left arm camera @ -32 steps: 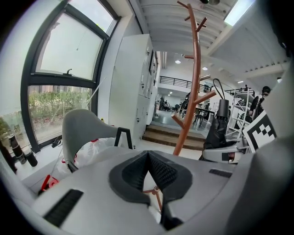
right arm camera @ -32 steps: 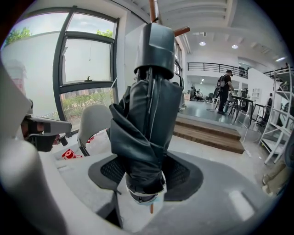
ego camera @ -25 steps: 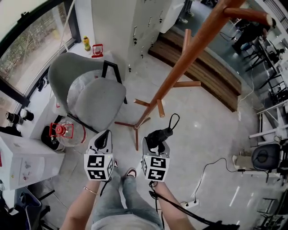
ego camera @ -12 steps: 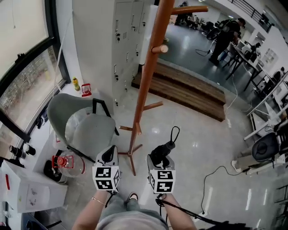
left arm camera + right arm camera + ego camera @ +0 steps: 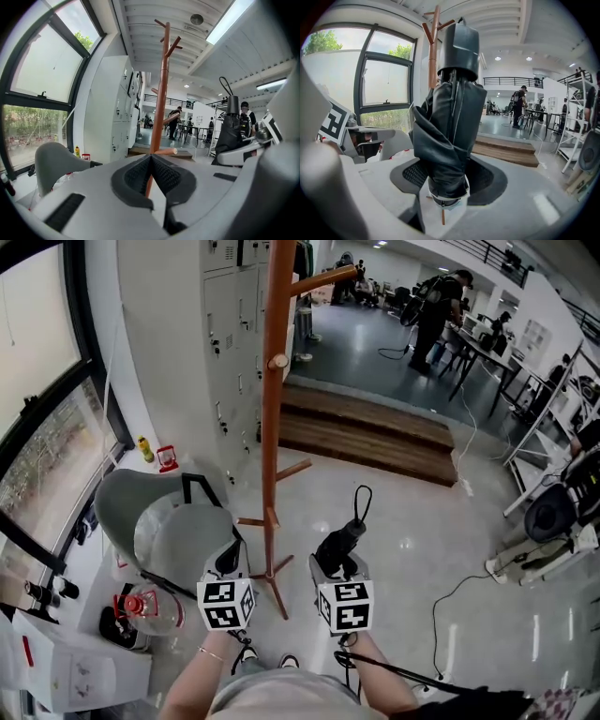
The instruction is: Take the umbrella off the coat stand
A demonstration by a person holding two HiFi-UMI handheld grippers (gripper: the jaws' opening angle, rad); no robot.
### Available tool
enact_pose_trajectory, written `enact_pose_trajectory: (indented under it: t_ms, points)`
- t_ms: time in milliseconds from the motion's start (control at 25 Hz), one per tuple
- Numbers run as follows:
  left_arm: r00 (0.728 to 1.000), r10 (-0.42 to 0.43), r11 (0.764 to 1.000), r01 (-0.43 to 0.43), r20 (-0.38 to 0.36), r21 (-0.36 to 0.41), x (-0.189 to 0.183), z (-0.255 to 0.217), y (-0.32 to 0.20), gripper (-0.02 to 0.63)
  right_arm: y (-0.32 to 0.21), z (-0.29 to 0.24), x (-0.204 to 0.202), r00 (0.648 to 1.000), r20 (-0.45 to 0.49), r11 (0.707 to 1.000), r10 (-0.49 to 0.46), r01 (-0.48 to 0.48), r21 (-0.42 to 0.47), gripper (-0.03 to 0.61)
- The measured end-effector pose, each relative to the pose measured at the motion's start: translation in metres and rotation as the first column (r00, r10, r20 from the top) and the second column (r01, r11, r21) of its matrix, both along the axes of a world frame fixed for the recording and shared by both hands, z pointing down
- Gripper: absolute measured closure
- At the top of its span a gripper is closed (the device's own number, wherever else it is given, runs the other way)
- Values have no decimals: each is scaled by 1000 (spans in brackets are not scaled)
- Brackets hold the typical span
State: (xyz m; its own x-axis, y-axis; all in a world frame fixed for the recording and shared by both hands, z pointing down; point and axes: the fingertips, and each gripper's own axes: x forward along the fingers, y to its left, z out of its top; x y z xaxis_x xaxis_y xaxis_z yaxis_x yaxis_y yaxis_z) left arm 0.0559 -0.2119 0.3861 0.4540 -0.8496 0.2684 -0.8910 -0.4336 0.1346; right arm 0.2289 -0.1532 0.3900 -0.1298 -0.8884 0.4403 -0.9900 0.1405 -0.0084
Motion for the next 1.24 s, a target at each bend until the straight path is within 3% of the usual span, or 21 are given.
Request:
enact_pose_trajectory:
  t_ms: [240, 1240]
  points:
    - [1000, 11, 1000, -11, 12, 9, 5, -2, 0, 617, 2, 8, 0, 1000, 29, 1000, -5, 6, -22, 346]
    - [1000, 16, 1000, -16, 13, 21, -2, -7, -11, 617, -8, 12, -18, 999, -2, 998, -52, 52, -44, 350]
